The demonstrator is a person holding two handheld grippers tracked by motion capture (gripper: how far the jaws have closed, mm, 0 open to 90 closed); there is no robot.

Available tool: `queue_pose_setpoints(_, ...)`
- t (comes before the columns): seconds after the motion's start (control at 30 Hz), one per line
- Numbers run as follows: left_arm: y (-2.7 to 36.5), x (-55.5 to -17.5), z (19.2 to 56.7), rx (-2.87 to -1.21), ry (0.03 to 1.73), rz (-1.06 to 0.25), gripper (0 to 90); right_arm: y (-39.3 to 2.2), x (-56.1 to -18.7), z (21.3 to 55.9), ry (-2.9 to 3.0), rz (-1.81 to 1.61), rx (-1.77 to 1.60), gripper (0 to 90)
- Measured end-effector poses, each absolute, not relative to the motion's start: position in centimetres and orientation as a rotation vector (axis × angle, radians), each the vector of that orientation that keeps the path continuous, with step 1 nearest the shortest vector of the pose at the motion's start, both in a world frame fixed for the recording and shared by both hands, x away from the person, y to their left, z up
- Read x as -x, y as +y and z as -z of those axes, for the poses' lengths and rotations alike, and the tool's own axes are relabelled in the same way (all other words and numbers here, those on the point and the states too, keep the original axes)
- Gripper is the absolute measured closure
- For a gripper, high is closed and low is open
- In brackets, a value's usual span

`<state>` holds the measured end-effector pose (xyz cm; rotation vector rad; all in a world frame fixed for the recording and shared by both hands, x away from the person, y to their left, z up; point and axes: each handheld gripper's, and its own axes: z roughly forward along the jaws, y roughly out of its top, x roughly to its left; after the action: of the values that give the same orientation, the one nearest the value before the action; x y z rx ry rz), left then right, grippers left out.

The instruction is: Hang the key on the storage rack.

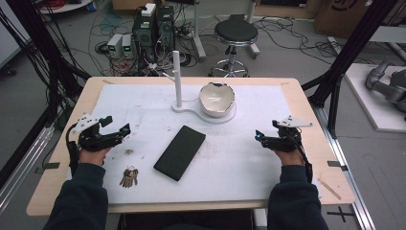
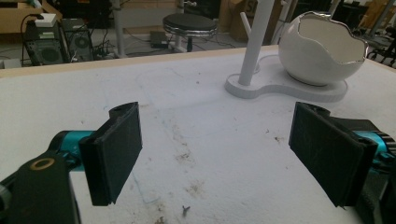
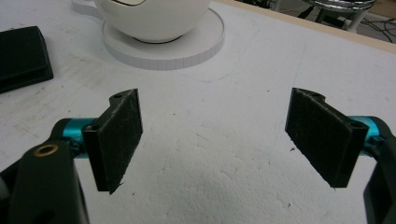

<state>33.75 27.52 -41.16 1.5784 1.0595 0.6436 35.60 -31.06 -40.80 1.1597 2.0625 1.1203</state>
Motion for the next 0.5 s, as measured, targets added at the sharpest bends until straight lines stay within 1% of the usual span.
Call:
queue_pose_setpoints(0.27,27.6,-34.0,41.2,-1.574,1.080,-0.632,18.4,-31.2,-35.6,40.8,2.058,-1.128,-1.150,19.0)
queue_pose_setpoints(0.5,27.7,-33.4,40.1,-1.572,1.123,-0.612,18.5,-31.2,-35.4,40.8,2.057,-1.130,-1.159,19.1)
